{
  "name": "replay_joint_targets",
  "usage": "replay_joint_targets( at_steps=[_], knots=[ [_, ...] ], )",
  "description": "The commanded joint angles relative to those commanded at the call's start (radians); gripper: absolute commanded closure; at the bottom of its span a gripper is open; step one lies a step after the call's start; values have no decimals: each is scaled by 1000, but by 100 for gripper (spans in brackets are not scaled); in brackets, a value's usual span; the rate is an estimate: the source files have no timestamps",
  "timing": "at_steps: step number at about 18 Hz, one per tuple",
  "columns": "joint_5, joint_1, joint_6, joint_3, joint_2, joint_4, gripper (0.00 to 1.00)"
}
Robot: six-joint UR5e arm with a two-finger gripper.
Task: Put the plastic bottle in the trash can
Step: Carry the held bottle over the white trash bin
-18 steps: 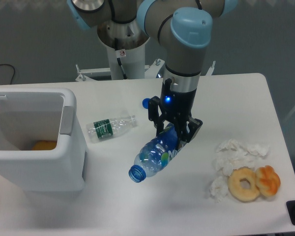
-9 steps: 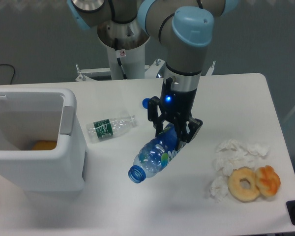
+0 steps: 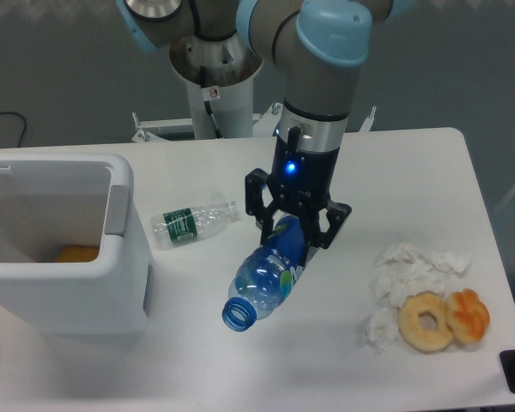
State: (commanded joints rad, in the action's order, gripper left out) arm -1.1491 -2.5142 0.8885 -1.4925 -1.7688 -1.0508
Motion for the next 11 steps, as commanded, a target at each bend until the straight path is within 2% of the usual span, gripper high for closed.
replay_joint_targets(
  at_steps=[6, 11],
  knots=[
    [121, 40, -218, -6, 84, 3, 35],
    [172, 103, -307, -29, 158, 9, 34]
  ],
)
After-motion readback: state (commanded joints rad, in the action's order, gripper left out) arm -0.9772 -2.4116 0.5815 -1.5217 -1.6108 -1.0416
